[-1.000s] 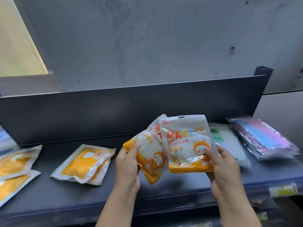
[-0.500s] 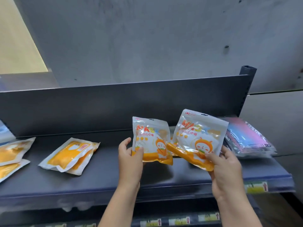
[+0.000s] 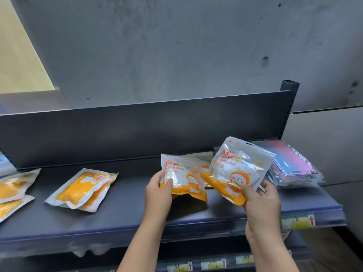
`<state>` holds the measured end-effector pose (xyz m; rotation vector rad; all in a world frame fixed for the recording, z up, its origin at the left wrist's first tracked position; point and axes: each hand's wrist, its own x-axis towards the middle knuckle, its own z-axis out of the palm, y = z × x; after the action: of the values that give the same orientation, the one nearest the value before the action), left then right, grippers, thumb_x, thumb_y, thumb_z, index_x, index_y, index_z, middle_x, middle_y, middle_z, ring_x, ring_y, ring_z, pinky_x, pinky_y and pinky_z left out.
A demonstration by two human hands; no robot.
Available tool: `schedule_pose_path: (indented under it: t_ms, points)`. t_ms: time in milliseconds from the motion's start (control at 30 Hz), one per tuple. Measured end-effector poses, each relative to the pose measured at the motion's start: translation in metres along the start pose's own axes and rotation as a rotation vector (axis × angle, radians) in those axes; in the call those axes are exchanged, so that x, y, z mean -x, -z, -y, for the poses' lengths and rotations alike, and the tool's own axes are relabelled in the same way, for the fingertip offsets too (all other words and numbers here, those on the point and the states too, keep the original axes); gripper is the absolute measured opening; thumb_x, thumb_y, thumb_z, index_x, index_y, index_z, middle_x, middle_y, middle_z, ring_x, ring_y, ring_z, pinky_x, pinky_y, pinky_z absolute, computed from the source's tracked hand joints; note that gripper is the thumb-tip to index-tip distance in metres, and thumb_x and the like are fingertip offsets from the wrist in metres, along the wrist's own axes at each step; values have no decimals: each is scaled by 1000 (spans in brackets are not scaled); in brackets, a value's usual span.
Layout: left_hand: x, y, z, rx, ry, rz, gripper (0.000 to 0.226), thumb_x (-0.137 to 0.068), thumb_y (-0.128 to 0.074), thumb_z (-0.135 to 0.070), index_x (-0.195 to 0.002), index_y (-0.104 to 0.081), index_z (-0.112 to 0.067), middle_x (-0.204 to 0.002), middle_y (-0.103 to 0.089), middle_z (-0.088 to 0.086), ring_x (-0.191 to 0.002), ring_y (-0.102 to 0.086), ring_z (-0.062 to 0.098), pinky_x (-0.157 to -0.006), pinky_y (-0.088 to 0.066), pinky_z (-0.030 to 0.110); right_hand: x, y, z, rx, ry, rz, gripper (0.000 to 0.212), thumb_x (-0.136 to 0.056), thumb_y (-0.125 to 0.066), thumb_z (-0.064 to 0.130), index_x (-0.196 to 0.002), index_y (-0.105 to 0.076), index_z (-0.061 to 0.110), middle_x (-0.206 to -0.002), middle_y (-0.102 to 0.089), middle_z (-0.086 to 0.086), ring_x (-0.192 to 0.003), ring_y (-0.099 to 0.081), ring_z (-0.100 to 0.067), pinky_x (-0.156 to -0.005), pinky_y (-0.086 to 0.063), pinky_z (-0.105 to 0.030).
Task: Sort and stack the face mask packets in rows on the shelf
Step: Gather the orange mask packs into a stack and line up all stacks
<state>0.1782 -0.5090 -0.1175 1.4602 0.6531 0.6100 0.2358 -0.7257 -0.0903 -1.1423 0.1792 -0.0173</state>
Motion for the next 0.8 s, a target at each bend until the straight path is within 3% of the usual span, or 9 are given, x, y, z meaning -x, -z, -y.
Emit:
schedule_pose_path:
  t_ms: [100, 167, 233, 333, 400, 500, 633, 733, 800]
  points:
    - [-3, -4, -1, 110, 71, 31, 33, -102, -63, -11, -130, -63, -28, -117, -75, -4, -105, -75, 15, -87, -65, 40, 0, 1, -1, -78, -3, -7, 53, -89, -71, -9, -124, -53, 27, -117, -74, -9, -104, -74, -24, -88, -60, -43]
    - [-7, -8, 3, 45, 60, 78, 44, -96, -68, -13, -135, -60, -31, -123, -73, -4, -110, -73, 15, -93, -63, 42, 1, 1, -2, -72, 13, -13, 58, -85, -71, -14, -126, -54, 23, -116, -72, -9, -105, -73, -26, -82, -60, -40]
    - [-11, -14, 8, -119, 0, 121, 55, -91, -71, -15, -142, -57, -31, -130, -70, -5, -115, -68, 13, -101, -59, 40, 2, 0, -4, -62, 12, -15, 56, -82, -71, -16, -127, -58, 14, -115, -73, -12, -106, -73, -29, -80, -59, -38]
    - [-15, -24, 12, -335, -55, 123, 61, -89, -71, -28, -146, -53, -37, -132, -65, -3, -121, -60, 17, -101, -51, 34, 2, -4, -8, -63, -35, -1, 42, -83, -68, -18, -111, -67, 15, -111, -75, -14, -103, -73, -29, -81, -59, -39]
    - [-19, -29, 15, -470, -68, 101, 61, -89, -68, -41, -147, -50, -43, -130, -63, 0, -125, -56, 22, -102, -49, 37, 2, -7, -10, -49, -49, -7, 40, -83, -68, -18, -104, -68, 16, -108, -75, -14, -103, -73, -32, -85, -60, -46]
    - [-25, -33, 18, -659, -161, 136, 61, -90, -62, -48, -149, -47, -40, -134, -65, -4, -131, -48, 26, -105, -47, 45, 3, -11, -12, -38, -46, -14, 42, -83, -69, -17, -111, -69, 15, -110, -76, -13, -107, -73, -33, -96, -58, -56]
    - [-32, -34, 15, -1125, -350, 147, 61, -100, -47, -57, -155, -39, -31, -137, -57, -2, -124, -51, 29, -95, -49, 45, 4, -15, -12, -22, -43, -16, 42, -83, -67, -19, -108, -71, 14, -111, -77, -15, -105, -74, -32, -92, -60, -48]
    - [-34, -26, 8, -1233, -512, 128, 58, -95, -43, -57, -138, -62, -24, -122, -66, 0, -103, -62, 29, -77, -52, 44, 5, -18, -11, 9, -1, -5, 42, -86, -65, -18, -110, -72, 15, -102, -81, -9, -100, -77, -29, -87, -63, -46]
    - [-40, -21, 9, -1151, -670, 97, 50, -95, -41, -49, -126, -69, -21, -117, -70, -2, -101, -64, 28, -78, -53, 44, 4, -21, -10, 26, 15, 0, 43, -89, -65, -16, -115, -68, 18, -92, -83, -1, -93, -79, -24, -77, -66, -39]
